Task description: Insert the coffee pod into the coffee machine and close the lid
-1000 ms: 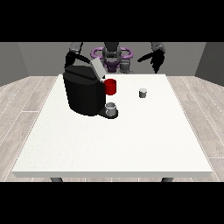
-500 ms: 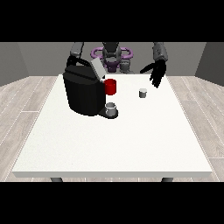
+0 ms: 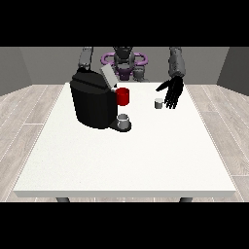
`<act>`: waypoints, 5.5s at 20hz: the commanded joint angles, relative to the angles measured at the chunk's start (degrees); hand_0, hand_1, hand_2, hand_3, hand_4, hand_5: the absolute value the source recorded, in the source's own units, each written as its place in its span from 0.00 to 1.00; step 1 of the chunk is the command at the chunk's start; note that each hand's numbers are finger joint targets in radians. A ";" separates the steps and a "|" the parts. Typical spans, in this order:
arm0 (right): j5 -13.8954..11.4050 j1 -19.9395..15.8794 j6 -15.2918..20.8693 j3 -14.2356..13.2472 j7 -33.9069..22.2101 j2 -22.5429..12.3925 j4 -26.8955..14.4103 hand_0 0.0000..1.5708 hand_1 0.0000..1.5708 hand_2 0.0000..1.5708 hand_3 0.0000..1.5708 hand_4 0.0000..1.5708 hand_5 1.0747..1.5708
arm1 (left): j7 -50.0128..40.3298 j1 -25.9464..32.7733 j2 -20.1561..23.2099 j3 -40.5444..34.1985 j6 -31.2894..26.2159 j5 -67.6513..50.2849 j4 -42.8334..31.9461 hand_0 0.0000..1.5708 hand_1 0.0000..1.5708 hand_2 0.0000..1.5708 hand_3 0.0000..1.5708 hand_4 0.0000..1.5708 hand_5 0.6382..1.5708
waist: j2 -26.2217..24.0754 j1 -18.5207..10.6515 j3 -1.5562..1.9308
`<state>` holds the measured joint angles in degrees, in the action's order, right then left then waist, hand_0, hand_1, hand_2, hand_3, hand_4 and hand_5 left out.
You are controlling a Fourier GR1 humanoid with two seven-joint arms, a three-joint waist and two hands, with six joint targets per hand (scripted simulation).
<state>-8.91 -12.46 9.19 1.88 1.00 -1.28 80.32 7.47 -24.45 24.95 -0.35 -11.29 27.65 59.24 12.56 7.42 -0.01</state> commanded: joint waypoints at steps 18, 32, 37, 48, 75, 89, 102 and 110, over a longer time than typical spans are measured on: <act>2.40 -2.60 -1.35 -2.99 2.58 -1.18 -8.55 0.00 0.00 0.00 0.00 0.00 1.00 | 5.55 -4.31 -0.74 8.85 9.35 20.79 -14.10 0.56 0.56 0.64 0.52 0.18 1.00 | -1.03 -0.53 0.01; -1.66 -0.21 0.12 -1.61 1.01 -2.55 -11.90 0.00 0.00 0.00 0.00 0.00 1.00 | 6.52 -11.29 -6.12 4.98 5.89 19.89 -18.06 0.87 0.87 0.87 0.83 0.31 1.00 | -6.55 -0.10 0.01; -2.96 -4.63 2.54 -0.86 -2.86 -0.34 -11.40 0.00 0.00 0.00 0.00 0.00 1.00 | 5.06 -16.07 -7.14 2.39 2.05 17.85 -19.12 0.92 0.92 0.91 0.86 0.34 1.00 | -6.01 0.09 0.00; -0.50 -2.48 0.85 -3.38 2.91 -0.96 -15.99 0.00 0.00 0.00 0.00 0.00 1.00 | 1.83 -24.64 -6.14 2.34 -12.00 16.48 -12.48 0.85 0.85 0.87 0.86 0.36 1.00 | -11.04 -0.86 0.03; 0.43 -12.14 1.03 -4.71 -1.34 -3.49 -7.66 0.00 0.00 0.00 0.00 0.07 1.00 | -4.03 -44.31 -1.18 -6.86 -12.09 14.72 -17.86 0.82 0.82 0.84 0.80 0.30 1.00 | 2.65 9.08 0.02; 1.46 -14.45 1.10 -7.62 0.10 -5.10 -10.77 0.00 0.00 0.00 0.00 0.07 1.00 | -4.02 -46.06 -3.17 -6.27 -13.52 14.85 -19.76 0.79 0.79 0.82 0.78 0.27 1.00 | 3.84 7.50 0.03; -0.98 -15.46 1.73 -4.37 -3.14 -4.01 -7.16 0.00 0.00 0.00 0.00 0.00 1.00 | -1.20 -47.29 -0.15 -7.64 -9.58 16.16 -22.51 0.78 0.78 0.81 0.77 0.25 1.00 | 6.22 10.11 0.00; 0.18 -13.99 1.70 -5.10 0.62 -3.02 -8.72 0.00 0.00 0.00 0.00 0.00 1.00 | -1.41 -48.94 0.07 -7.89 -11.03 16.00 -22.71 0.76 0.76 0.77 0.75 0.23 1.00 | 5.35 9.96 0.02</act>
<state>-8.60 -26.42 10.76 -3.60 0.86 -4.75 71.43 6.22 -72.27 24.96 -7.59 -22.62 43.92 36.96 17.72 16.86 -0.02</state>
